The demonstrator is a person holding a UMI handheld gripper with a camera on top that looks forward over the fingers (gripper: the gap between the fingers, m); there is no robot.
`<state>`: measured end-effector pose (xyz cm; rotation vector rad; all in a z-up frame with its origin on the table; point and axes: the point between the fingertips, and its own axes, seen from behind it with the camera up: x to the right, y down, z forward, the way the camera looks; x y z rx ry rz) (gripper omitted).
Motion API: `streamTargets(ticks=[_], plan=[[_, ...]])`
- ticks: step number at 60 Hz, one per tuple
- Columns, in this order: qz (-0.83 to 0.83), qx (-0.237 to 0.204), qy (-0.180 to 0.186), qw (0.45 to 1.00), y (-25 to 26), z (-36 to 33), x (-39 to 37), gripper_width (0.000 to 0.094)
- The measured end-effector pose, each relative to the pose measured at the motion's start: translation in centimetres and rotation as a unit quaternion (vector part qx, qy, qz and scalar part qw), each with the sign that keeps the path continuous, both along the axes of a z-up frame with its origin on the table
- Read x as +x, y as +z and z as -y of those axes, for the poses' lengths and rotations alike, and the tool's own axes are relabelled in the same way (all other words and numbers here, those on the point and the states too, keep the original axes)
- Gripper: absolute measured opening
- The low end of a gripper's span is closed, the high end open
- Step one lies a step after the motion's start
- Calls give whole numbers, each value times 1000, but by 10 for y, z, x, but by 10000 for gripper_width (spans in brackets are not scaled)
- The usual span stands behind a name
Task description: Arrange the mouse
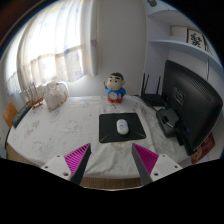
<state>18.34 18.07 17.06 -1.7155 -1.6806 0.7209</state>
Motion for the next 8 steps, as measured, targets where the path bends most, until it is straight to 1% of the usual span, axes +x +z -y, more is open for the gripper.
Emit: streamTargets(ticks=[8], plan=[[2, -4, -9, 1000, -2, -1, -2, 847]])
